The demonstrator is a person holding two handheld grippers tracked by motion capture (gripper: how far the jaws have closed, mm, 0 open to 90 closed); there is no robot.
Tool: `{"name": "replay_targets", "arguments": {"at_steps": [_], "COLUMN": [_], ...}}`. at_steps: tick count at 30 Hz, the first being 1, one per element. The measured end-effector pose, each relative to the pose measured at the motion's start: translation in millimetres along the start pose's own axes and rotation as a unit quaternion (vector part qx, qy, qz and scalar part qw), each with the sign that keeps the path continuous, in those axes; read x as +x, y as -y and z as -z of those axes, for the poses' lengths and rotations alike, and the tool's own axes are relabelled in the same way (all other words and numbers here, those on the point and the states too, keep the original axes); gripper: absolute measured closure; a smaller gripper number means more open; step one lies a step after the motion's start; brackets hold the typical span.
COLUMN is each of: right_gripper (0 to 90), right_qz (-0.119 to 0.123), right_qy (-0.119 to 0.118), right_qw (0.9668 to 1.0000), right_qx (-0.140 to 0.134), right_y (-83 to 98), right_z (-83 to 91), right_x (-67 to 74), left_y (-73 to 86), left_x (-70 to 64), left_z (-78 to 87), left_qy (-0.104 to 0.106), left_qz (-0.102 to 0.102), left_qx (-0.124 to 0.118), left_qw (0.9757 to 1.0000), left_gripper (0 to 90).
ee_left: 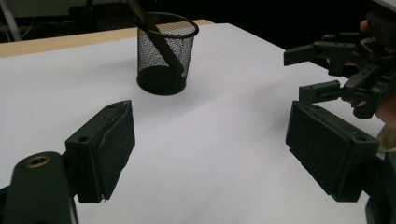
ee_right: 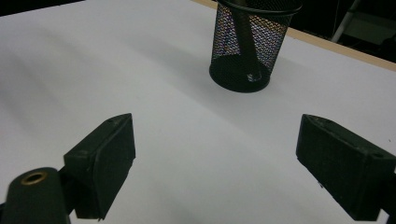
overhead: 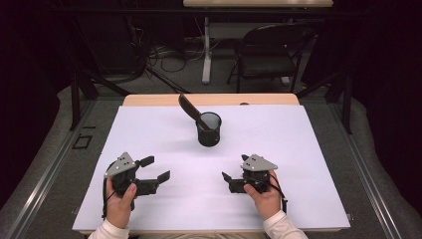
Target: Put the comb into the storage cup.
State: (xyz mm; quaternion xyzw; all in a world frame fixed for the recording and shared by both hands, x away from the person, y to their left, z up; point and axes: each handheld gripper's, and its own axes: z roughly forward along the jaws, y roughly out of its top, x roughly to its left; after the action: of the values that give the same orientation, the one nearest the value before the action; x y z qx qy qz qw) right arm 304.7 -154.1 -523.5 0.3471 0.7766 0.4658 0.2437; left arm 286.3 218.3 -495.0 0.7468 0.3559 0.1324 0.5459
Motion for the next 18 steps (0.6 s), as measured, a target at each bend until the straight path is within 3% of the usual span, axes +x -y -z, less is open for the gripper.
{"name": "replay_targets", "arguments": {"at_steps": [8, 18], "right_gripper": [11.6, 11.6], "right_qz": [0.002, 0.001], "right_qy": [0.001, 0.002], "right_qw": [1.0, 1.0], "right_qx": [0.0, 0.0], "right_y": [0.3, 0.7], "right_z": [-0.1, 0.3], "right_x": [0.4, 0.5], "left_y": [9.9, 17.8], "left_x": [7.4, 18.4], "left_z": [2.4, -2.2], "left_qy": [0.001, -0.014], "left_qz": [-0.006, -0.006], "left_qx": [-0.015, -0.009], "left_qw": [0.9999, 0.9999], "left_gripper": [16.2, 16.2]}}
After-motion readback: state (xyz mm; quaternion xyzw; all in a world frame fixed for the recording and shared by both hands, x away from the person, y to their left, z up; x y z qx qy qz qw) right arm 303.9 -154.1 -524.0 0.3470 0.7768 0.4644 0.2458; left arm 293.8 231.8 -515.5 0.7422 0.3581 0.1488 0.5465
